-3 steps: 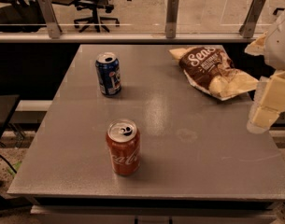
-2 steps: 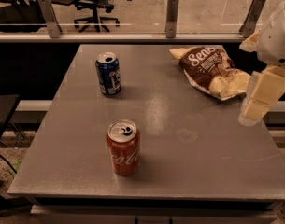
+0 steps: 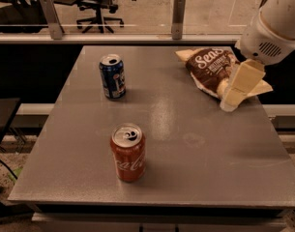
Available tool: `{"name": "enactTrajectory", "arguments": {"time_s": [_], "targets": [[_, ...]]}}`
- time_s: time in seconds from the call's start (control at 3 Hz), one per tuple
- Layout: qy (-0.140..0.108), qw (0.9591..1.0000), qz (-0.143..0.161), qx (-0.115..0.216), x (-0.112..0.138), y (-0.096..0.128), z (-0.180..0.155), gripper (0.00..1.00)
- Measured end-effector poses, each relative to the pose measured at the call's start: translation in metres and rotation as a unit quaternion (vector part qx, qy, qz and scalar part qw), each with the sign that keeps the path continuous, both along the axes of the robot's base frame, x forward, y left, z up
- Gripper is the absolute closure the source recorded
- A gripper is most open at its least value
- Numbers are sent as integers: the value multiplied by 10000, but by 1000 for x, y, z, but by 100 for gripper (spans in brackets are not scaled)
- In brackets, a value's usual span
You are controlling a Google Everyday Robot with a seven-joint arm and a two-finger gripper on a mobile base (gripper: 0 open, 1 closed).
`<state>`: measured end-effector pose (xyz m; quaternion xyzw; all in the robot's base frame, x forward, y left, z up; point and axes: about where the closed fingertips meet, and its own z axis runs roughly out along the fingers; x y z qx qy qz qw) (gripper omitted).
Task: Move brown chip bag near pepsi can
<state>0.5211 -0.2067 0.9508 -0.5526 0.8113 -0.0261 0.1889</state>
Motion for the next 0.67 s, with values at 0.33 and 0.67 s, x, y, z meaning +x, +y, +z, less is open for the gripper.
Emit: {"name": "enactTrajectory", "arguments": {"time_s": [0.33,0.67], "targets": [[49,9976,-693,46,44,-10,-20,0],[79,9933,-1147,72,66,-18,-32,0]]}}
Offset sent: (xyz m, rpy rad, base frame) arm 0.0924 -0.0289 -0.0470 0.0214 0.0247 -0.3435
